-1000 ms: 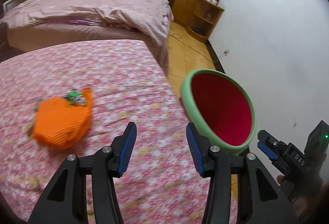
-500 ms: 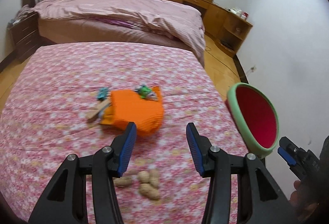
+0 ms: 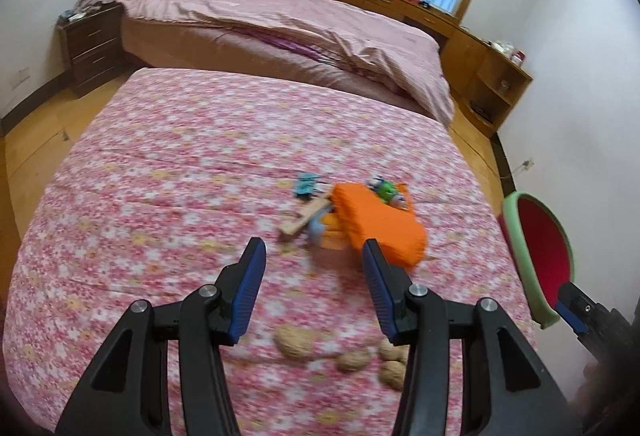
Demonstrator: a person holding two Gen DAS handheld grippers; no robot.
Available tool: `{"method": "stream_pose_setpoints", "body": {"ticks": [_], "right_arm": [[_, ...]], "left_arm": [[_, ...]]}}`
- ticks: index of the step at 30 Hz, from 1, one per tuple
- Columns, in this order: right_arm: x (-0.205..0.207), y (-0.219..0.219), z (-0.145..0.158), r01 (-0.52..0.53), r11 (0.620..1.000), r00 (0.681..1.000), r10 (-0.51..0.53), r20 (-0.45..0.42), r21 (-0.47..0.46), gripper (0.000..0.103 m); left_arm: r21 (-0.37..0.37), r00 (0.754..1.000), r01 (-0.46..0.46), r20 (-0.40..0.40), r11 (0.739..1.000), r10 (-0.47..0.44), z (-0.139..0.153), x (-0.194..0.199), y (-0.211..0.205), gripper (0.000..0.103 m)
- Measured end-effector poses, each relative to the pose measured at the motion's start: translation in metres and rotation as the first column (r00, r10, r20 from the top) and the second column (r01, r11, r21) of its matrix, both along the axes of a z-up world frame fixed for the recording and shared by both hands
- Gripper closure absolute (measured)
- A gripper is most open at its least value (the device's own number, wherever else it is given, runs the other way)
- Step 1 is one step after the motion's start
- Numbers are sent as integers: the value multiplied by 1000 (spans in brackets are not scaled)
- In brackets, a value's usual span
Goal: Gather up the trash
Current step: 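Move both tools back over the remaining trash on the bed, then grasp the green plastic toy figure with the right tool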
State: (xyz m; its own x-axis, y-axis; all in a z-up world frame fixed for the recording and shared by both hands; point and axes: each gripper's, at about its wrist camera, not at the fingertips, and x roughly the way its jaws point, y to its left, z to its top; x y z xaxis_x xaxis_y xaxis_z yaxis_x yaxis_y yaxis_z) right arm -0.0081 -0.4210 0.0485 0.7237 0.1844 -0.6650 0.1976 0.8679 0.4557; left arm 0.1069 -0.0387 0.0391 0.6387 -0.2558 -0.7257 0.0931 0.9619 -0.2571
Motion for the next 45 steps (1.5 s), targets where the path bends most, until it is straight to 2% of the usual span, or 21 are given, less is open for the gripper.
{"method": "stream_pose_setpoints", "body": {"ticks": [10, 14, 18, 21, 27, 35, 42, 45], "right_arm": [[44, 46, -1, -124, 990, 992, 122, -35, -64, 37], [69, 66, -3, -168, 981, 985, 164, -50, -99, 38], [92, 83, -7, -206, 971, 978, 200, -62, -122, 54], [112, 100, -12, -250, 957, 968, 242, -68, -146, 59], [142, 125, -25, -331, 925, 943, 319, -95, -188, 62], [171, 141, -43, -353, 908, 934, 328, -140, -224, 62], [175, 149, -51, -366, 897, 930, 342, -135, -247, 74], [171, 146, -48, -348, 907, 937, 328, -119, -239, 79]], "left_arm": [[51, 998, -54, -8, 997, 54, -11, 40, 31, 53], [41, 996, -85, 5, 996, 85, -19, 55, 44, 53], [24, 993, -118, -2, 993, 119, -34, 65, 56, 53], [3, 991, -133, -13, 991, 133, -42, 69, 63, 53], [-26, 990, -138, -15, 990, 137, -51, 71, 71, 53], [-20, 993, -115, -13, 993, 115, -56, 72, 69, 53], [-9, 994, -106, -4, 994, 106, -57, 72, 64, 52], [-19, 996, -90, -2, 996, 90, -56, 72, 61, 52]]}}
